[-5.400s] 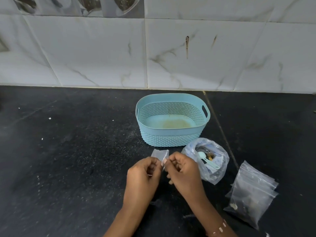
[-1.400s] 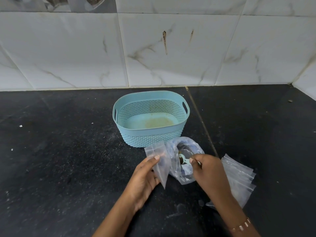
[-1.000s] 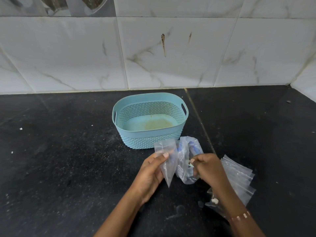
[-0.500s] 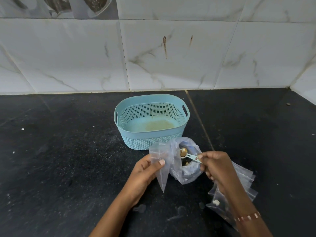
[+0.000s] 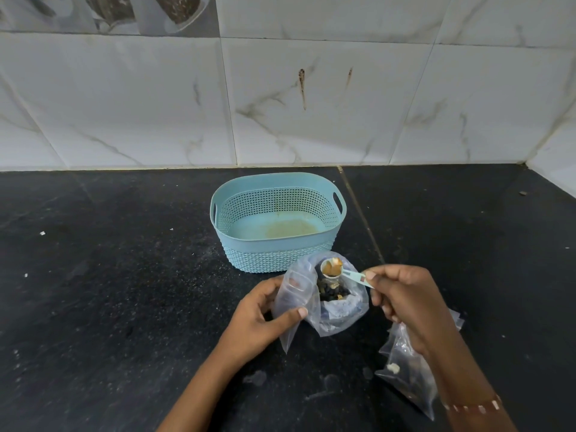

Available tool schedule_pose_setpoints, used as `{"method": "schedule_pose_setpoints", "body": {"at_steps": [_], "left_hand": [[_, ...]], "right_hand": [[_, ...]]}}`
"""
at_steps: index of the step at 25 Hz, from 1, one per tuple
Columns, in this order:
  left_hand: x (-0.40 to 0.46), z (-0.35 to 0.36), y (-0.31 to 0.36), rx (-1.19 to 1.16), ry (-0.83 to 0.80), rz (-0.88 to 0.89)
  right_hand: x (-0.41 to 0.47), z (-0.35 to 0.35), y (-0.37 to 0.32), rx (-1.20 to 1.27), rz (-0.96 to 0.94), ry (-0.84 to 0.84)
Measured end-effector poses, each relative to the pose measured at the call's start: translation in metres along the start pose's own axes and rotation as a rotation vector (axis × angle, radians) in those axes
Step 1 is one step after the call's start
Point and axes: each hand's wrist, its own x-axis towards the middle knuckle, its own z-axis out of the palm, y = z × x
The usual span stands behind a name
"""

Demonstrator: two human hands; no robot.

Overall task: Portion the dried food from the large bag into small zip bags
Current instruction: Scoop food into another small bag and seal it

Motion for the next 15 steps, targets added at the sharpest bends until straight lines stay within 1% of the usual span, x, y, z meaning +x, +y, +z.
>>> {"method": "schedule_pose_setpoints", "body": {"at_steps": [2, 4, 6, 7, 8, 9, 11, 14, 15], "left_hand": [[0.000, -0.001, -0.001, 0.012, 0.001, 0.006], [-0.001, -0.001, -0.003, 0.004, 0.008, 0.015], [-0.002, -0.001, -0.002, -0.011, 0.009, 0.028], [-0.002, 0.000, -0.002, -0.021, 0.009, 0.032], [-0.003, 0.001, -0.002, -0.036, 0.010, 0.033], [-0.003, 0.001, -0.003, -0.053, 0.013, 0.031], [-0.005, 0.002, -0.002, -0.084, 0.020, 0.029], [-0.005, 0.002, -0.001, -0.114, 0.005, 0.028], [-0.005, 0.003, -0.001, -0.120, 0.003, 0.024]], "right_hand": [[-0.007, 0.005, -0.004, -0.050, -0.116, -0.003], [-0.016, 0.018, -0.002, -0.183, -0.326, 0.024], [-0.022, 0.033, 0.007, -0.518, -0.647, 0.115], [-0.022, 0.039, 0.013, -0.672, -0.769, 0.135], [-0.020, 0.041, 0.020, -0.767, -0.864, 0.153], [-0.018, 0.041, 0.025, -0.797, -0.922, 0.173], [-0.016, 0.038, 0.027, -0.756, -1.004, 0.205], [-0.015, 0.037, 0.027, -0.776, -1.061, 0.219], [-0.015, 0.037, 0.028, -0.771, -1.050, 0.210]]}}
